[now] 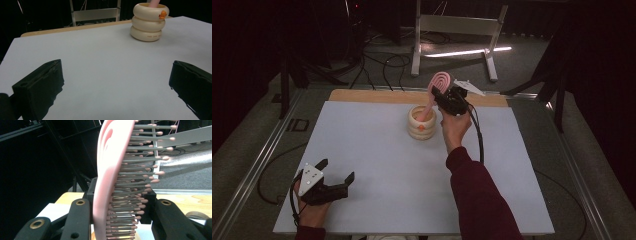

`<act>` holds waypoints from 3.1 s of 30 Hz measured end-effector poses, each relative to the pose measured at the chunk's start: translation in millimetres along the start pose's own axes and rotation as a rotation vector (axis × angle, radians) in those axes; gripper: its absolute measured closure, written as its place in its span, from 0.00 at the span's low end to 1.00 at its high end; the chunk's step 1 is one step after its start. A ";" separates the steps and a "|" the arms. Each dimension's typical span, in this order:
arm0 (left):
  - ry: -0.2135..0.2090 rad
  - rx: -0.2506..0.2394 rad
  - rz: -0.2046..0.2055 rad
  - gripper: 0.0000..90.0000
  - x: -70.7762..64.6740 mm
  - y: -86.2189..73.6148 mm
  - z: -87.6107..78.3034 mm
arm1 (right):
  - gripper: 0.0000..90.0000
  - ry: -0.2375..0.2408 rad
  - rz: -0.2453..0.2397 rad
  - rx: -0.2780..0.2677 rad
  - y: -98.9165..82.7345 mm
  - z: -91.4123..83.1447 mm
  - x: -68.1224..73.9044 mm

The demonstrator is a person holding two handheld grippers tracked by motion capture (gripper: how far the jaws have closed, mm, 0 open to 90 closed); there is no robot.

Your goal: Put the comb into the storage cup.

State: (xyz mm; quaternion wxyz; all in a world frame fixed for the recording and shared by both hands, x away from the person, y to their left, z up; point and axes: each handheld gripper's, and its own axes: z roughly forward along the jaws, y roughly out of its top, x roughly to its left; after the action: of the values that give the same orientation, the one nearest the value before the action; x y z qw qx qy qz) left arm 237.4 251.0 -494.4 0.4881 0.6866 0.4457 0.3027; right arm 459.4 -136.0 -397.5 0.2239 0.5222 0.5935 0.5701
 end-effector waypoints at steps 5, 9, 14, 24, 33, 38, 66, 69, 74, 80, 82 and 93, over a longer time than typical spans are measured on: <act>0.000 0.001 0.002 0.00 -0.2 0.0 0.0 | 0.71 -0.001 0.004 -0.001 -2.7 1.0 0.6; 0.000 0.000 0.001 0.00 -0.2 0.0 -0.1 | 0.71 -0.005 0.001 -0.002 -4.7 1.9 1.2; 0.001 -0.001 0.001 0.00 0.1 0.0 -0.4 | 0.71 -0.012 0.005 0.000 -8.1 3.4 1.1; 0.002 0.000 0.001 0.00 -0.1 0.0 -0.4 | 0.71 -0.021 0.002 0.010 -11.1 4.9 2.2; 0.002 -0.002 0.001 0.00 0.2 0.1 -0.9 | 0.71 -0.025 0.008 0.014 -14.7 6.1 2.4; 0.002 -0.002 0.002 0.00 0.4 0.3 -1.3 | 0.71 -0.023 0.009 0.013 -16.0 6.7 3.1; 0.002 0.001 0.002 0.00 0.3 0.0 -1.1 | 0.71 -0.007 -0.010 0.040 -22.8 12.4 7.6; 0.002 -0.001 0.000 0.00 0.2 -0.1 -1.0 | 0.71 -0.008 -0.007 0.042 -23.8 12.8 8.2; 0.003 0.000 0.001 0.00 0.4 -0.1 -1.2 | 0.71 -0.008 -0.009 0.047 -26.4 14.2 9.2; 0.003 -0.001 0.002 0.00 0.5 0.1 -1.6 | 0.71 -0.008 -0.006 0.048 -29.6 15.2 11.5; 0.003 0.000 0.002 0.00 0.2 0.1 -1.4 | 0.71 -0.008 -0.008 0.050 -30.5 15.6 11.8; 0.003 -0.001 0.001 0.00 0.2 0.2 -1.5 | 0.71 -0.005 -0.011 0.058 -34.8 17.5 13.4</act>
State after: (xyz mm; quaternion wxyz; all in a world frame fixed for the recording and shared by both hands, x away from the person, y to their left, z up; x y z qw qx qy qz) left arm 236.2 251.8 -493.7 0.4878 0.6860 0.4460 0.3043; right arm 457.0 -109.7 -429.1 0.2134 0.5263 0.6122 0.5502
